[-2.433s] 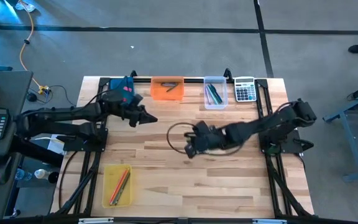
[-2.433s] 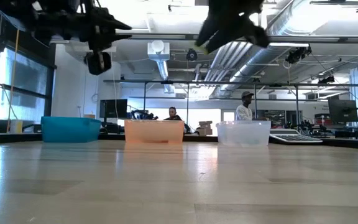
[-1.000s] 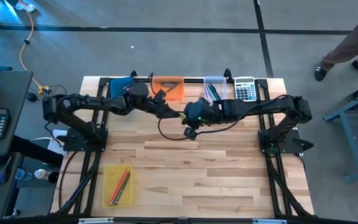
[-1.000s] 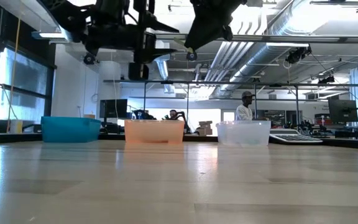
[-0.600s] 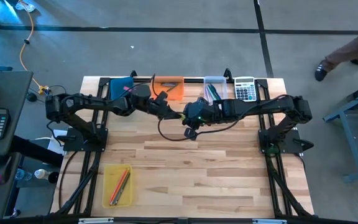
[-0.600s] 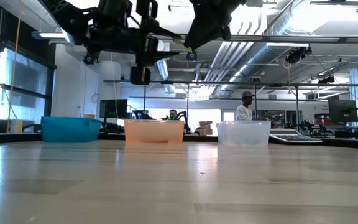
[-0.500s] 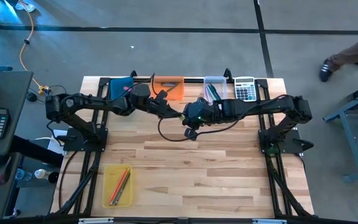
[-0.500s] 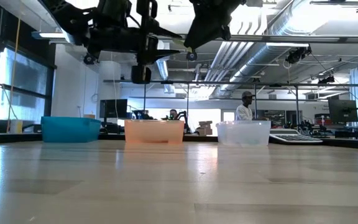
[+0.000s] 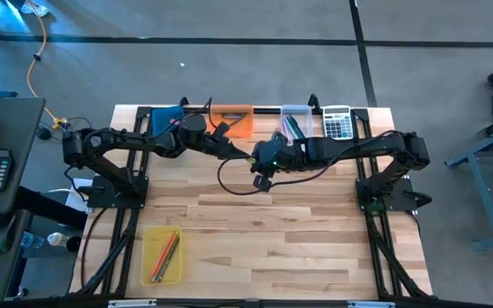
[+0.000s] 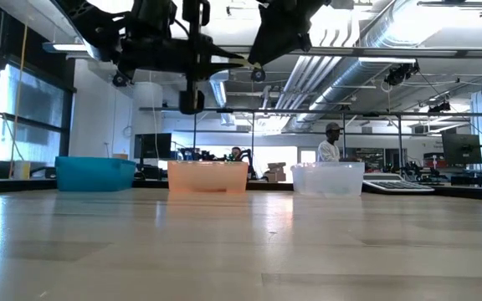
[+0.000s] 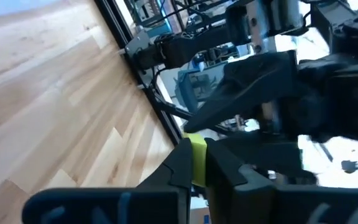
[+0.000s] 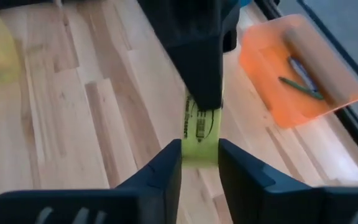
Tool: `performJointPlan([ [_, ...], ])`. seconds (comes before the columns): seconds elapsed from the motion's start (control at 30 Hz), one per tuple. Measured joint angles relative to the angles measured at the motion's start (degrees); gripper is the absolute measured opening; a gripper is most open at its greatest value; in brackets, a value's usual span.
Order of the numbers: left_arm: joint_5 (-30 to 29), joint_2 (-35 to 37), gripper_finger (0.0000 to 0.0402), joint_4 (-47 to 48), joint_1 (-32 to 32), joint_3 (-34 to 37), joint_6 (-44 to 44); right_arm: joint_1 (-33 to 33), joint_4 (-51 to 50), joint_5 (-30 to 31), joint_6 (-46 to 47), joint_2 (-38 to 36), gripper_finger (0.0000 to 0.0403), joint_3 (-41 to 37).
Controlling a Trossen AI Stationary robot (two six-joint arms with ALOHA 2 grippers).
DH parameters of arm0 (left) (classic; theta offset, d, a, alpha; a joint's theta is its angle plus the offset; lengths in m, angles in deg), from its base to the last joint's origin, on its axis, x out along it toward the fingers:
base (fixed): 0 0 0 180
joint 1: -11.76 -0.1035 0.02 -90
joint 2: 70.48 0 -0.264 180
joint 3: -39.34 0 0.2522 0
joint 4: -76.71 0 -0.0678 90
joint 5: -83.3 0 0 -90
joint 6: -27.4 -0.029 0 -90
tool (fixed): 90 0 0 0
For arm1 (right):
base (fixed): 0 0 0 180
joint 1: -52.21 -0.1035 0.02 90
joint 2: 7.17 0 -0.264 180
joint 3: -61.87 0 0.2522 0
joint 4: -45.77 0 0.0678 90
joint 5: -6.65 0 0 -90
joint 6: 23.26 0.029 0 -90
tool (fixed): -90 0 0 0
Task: Sort crayons/erasers/pens/pencils in bins
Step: Put the yellow eraser into the blue bin
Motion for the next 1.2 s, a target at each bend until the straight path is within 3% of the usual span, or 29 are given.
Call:
performJointPlan([
  [0.33, -2.1, 4.3, 0.0006, 3.8, -3.5, 0.0, -11.6, 0.0, 3.5, 5.0, 3.1, 0.0, 0.0190, 2.0],
  [0.53, -2.2, 8.9, 0.0006, 10.1, -8.1, 0.0, -20.6, 0.2, 1.7, 5.4, 4.1, -0.1, 0.0203, 8.1],
  [0.7, -6.4, 14.2, 0.0005, 20.8, -10.9, 0.0, -30.7, 1.5, -1.1, 5.4, 2.8, -0.1, 0.0159, 11.0],
  [0.87, -14.9, 21.0, 0.0005, 32.6, -13.0, 0.0, -40.6, 3.7, -6.2, 3.7, 2.1, -0.2, 0.0074, 11.0],
  [0.97, -21.0, 25.0, 0.0004, 40.4, -14.1, 0.0, -44.9, 5.5, -6.0, -0.2, -1.8, -1.4, 0.0019, 9.4],
  [1.2, -37.0, 30.8, 0.0004, 52.8, -14.6, 0.1, -45.8, 13.3, 4.9, -13.9, -13.7, -10.6, 0.0009, -3.8],
])
